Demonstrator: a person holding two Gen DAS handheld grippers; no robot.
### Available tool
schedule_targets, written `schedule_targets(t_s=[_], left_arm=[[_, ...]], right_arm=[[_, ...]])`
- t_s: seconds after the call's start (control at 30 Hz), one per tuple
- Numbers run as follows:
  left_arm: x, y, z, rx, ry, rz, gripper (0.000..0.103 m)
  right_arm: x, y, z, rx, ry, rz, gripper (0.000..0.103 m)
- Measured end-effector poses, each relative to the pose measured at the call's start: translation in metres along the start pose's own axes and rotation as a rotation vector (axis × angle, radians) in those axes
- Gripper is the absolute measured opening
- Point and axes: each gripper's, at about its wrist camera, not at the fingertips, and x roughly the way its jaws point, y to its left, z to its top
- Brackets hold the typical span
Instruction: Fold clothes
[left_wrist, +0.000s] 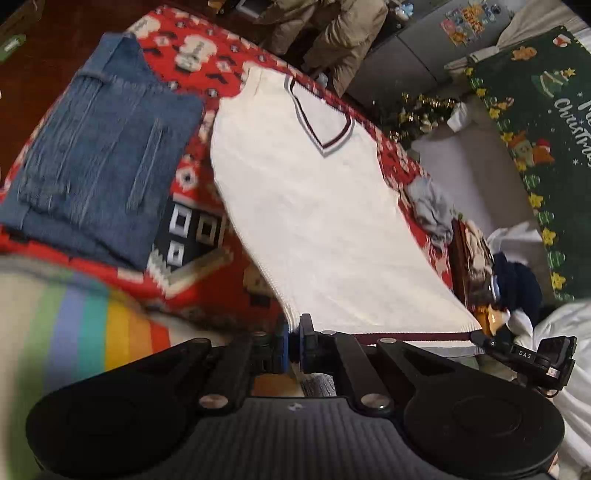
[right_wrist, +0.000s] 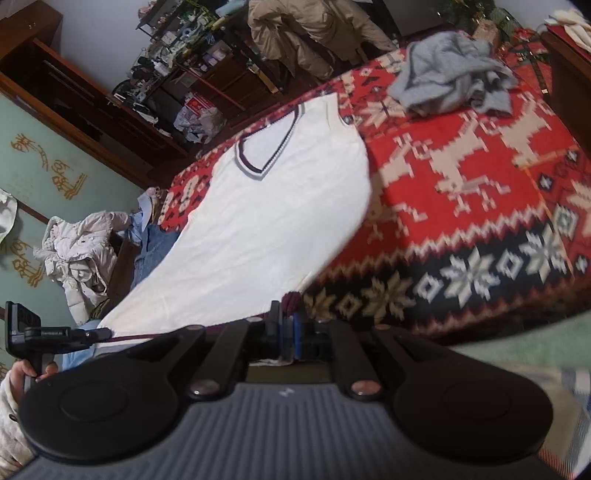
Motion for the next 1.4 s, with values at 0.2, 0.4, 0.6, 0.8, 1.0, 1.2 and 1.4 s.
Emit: schedule_targets(t_s=[0.2,0.4,0.6,0.8,1.0,1.2,1.4], left_arm=[[0.024,0.020,0.001,-0.125,0.015,-0.018,0.006],[0.062,0.028,0.042,-0.140,-0.033,0.018,0.006],[0.106,0.038,0.096,-0.210,-0.121,0.005,0.006],[0.148,0.055,0.130,-0.287,-0.149,-0.012,0.007],[0.126,0.022,0.146,0.008,-0.289,0.058,0.053],[0.125,0.006,0.141,0.235,-0.293,0.117,0.050],[0.144,0.001,0.131,0.415,-0.236,0.194,0.049]], right_arm=[[-0.004,-0.004,-0.016,-0.003,0.058,0.010,0.005],[0.050,-0.007,0.016,0.047,0.041,-0.073,0.006],[0.117,-0.012,0.058,0.107,-0.034,-0.154,0.006],[0.175,-0.035,0.086,0.157,-0.131,-0.208,0.008],[0.202,-0.030,0.092,0.049,-0.241,-0.188,0.042],[0.178,-0.014,0.095,-0.199,-0.320,-0.191,0.049],[0.179,-0.011,0.084,-0.472,-0.276,-0.213,0.052]])
